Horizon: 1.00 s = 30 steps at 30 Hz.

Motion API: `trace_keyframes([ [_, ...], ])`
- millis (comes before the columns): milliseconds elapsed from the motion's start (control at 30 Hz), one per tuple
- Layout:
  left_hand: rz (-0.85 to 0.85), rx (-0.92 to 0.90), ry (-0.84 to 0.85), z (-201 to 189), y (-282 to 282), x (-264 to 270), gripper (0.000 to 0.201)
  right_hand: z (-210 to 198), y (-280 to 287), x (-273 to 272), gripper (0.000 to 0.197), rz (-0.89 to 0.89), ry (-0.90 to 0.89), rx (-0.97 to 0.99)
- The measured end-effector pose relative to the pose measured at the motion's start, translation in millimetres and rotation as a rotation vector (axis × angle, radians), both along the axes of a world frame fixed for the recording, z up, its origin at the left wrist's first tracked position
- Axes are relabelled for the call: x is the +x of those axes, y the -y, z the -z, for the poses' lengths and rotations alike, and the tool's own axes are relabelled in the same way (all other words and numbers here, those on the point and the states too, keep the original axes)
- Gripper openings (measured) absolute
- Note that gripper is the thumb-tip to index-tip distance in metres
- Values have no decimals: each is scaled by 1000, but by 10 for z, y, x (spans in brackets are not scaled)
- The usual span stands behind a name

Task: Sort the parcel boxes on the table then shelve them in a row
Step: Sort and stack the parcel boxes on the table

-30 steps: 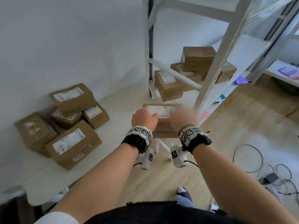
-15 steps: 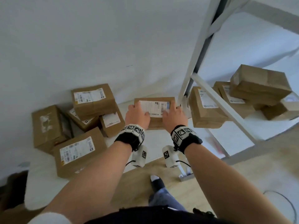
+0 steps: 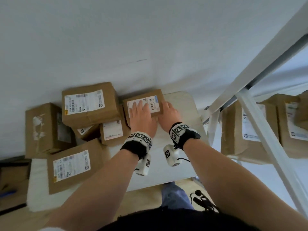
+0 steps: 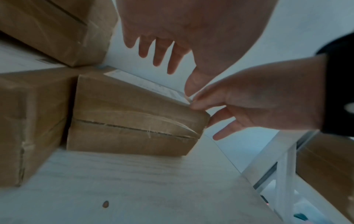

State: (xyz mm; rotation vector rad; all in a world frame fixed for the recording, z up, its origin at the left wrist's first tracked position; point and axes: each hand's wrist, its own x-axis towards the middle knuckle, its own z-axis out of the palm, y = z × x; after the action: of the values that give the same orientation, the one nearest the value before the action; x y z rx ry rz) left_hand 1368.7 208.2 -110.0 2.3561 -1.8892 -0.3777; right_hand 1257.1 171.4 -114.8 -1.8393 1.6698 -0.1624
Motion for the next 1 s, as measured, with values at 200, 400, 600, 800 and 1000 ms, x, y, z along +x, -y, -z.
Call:
trace_keyframes([
  [200, -7, 70, 9, 46, 30, -14, 53, 55, 25, -65, 55, 14, -31, 1],
  [400, 60, 30, 24, -96, -47, -71, 55, -133, -76, -216, 54, 65, -106, -98],
  [600, 147, -86, 24, -263, -494, -51, 45, -370, -625, -360, 54, 137, -159, -202],
  [800, 255, -167, -27, -472, -1253, -56, 40, -569, -1585, -463, 53, 248, -219, -244],
  [1000, 379, -178, -129, -532, -2043, -214, 45, -676, -2658, -570, 51, 404, -256, -257],
])
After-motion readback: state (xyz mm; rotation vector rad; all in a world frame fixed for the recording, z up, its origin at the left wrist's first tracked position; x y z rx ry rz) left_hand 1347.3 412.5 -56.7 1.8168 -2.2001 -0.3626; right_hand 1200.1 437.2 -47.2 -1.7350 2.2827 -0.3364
